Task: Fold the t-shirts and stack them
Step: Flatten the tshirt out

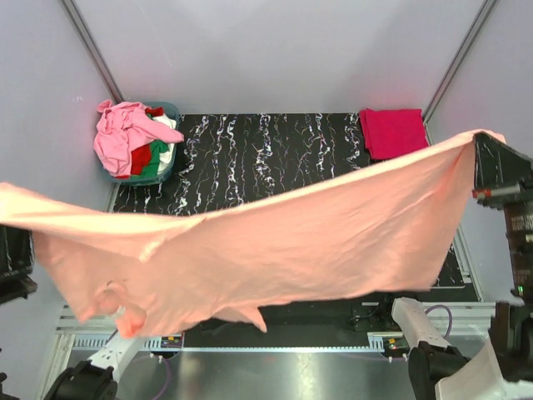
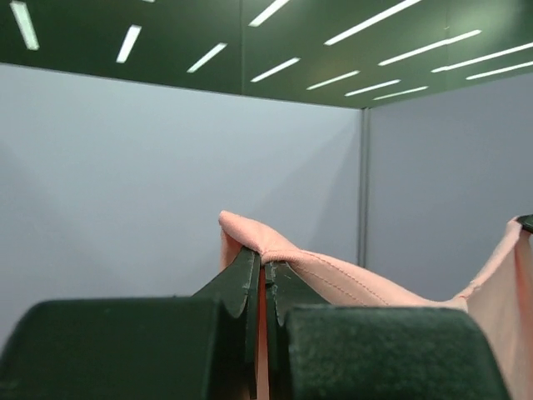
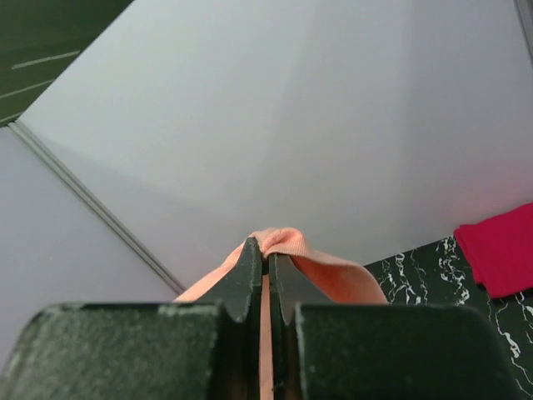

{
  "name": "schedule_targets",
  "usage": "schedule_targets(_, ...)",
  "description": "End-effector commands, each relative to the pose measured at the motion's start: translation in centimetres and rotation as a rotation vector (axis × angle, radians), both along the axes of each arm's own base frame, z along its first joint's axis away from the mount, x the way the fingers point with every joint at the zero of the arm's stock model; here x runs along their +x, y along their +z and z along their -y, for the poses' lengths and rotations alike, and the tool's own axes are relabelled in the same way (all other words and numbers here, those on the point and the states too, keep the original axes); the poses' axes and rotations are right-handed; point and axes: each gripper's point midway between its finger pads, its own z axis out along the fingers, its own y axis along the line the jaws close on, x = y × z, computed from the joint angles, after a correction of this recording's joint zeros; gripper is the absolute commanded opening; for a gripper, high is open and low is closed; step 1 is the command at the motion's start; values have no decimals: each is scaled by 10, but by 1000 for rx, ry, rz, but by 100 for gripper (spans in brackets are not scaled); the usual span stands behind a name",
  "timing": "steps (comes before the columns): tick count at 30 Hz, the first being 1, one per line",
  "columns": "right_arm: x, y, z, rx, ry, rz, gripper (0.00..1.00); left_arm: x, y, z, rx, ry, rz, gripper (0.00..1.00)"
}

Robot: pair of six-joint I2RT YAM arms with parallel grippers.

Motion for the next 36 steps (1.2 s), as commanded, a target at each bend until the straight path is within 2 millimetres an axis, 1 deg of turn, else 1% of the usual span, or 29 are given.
schedule_targets(1, 89, -31, 26, 30, -50, -182, 0, 107, -13, -3, 0, 150, -279, 0)
schedule_targets(3, 129, -56, 36, 50, -69, -272, 0, 150, -39, 2, 24, 187, -434, 0)
schedule_targets(4, 145, -64, 41, 56, -77, -298, 0, 193, -58, 2, 25, 249, -539, 0)
schedule_targets(5, 163, -78, 45, 61, -80, -342, 0, 218, -80, 5, 42, 274, -634, 0)
schedule_targets(6, 199, -119, 52, 84, -83, -459, 0, 242, -99, 7, 58, 300, -707, 0)
schedule_targets(7, 218, -140, 56, 104, -91, -515, 0, 283, -129, 16, 97, 320, -815, 0)
schedule_targets(8, 237, -166, 61, 126, -99, -577, 0, 310, -162, 22, 129, 328, -912, 1)
schedule_targets(9, 267, -223, 67, 152, -105, -718, 0, 333, -187, 22, 144, 342, -989, 4)
schedule_targets(10, 283, -247, 71, 171, -116, -764, 0, 378, -237, 30, 191, 349, -1128, 4)
schedule_targets(11, 297, -272, 70, 177, -102, -814, 0, 400, -268, 30, 204, 352, -1215, 10)
schedule_targets(12, 321, -319, 74, 185, -99, -928, 0, 420, -298, 24, 207, 359, -1306, 14)
schedule_targets(13, 325, -344, 74, 175, -96, -1021, 31, 453, -360, 30, 233, 334, -1470, 21)
schedule_targets(14, 337, -340, 64, 156, -40, -1034, 60, 455, -391, 34, 248, 283, -1588, 51)
schedule_targets(15, 346, -372, 63, 144, -35, -1141, 76, 465, -399, 38, 240, 257, -1622, 58)
schedule_targets(16, 339, -379, 59, 96, -34, -1199, 99, 467, -422, 48, 255, 221, -1680, 67)
schedule_targets(17, 340, -377, 58, 54, -59, -1198, 100, 473, -421, 53, 254, 218, -1634, 78)
schedule_targets(18, 336, -369, 48, 24, -45, -1181, 100, 469, -419, 63, 266, 209, -1600, 98)
schedule_targets(19, 337, -362, 48, 17, -62, -1146, 100, 451, -421, 63, 255, 206, -1593, 99)
schedule_targets(22, 324, -351, 44, 25, -51, -1089, 100, 438, -410, 64, 221, 189, -1539, 99)
schedule_targets(24, 310, -347, 38, 18, -42, -1084, 100, 425, -415, 64, 229, 183, -1566, 99)
schedule_targets(26, 295, -362, 34, 11, -40, -1118, 100, 408, -426, 64, 223, 179, -1580, 99)
schedule_targets(27, 287, -355, 31, 11, -34, -1087, 100, 397, -418, 69, 222, 158, -1548, 99)
schedule_targets(28, 281, -359, 26, 16, -25, -1088, 100, 390, -421, 72, 216, 149, -1545, 99)
schedule_targets(29, 276, -363, 23, 21, -12, -1089, 100, 383, -443, 77, 203, 136, -1566, 99)
schedule_targets(31, 260, -384, 17, 32, -2, -1109, 100, 367, -448, 95, 178, 82, -1554, 99)
schedule_targets(32, 255, -391, 10, 38, 33, -1121, 100, 370, -448, 104, 160, 59, -1519, 99)
schedule_targets(33, 247, -406, 6, 36, 47, -1149, 100, 356, -469, 116, 178, 34, -1552, 99)
schedule_targets(35, 241, -420, -12, 9, 103, -1175, 100, 347, -470, 149, 177, -53, -1522, 99)
schedule_targets(36, 242, -423, -19, -6, 126, -1171, 100, 342, -484, 155, 189, -51, -1542, 99)
